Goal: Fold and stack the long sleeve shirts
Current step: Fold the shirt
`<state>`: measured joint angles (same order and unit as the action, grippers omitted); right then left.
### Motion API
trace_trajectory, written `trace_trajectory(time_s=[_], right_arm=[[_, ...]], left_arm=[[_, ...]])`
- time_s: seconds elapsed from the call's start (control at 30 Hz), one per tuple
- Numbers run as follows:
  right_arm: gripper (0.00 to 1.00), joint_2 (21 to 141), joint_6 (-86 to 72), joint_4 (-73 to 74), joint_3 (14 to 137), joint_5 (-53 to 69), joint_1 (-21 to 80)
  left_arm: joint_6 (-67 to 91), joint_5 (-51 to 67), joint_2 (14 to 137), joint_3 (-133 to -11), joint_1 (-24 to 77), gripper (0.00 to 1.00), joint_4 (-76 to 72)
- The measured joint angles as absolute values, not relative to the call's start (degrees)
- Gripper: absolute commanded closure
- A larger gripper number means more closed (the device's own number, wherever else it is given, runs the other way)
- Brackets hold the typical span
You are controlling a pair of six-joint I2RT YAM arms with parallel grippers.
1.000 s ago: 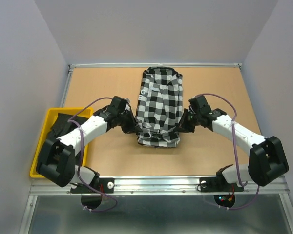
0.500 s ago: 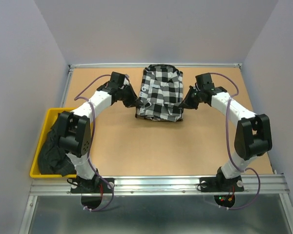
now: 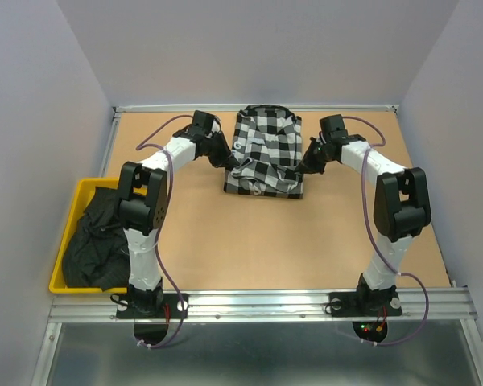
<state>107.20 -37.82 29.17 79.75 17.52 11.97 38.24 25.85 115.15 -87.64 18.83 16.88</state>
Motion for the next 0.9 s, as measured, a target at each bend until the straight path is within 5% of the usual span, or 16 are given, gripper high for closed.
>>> trace_trajectory(time_s=[0.9], right_arm=[[0.91, 118.0, -34.2, 27.8, 90.7, 14.4, 10.6]], left_arm=[[30.9, 23.8, 125.0, -95.5, 18.5, 0.86, 4.0]])
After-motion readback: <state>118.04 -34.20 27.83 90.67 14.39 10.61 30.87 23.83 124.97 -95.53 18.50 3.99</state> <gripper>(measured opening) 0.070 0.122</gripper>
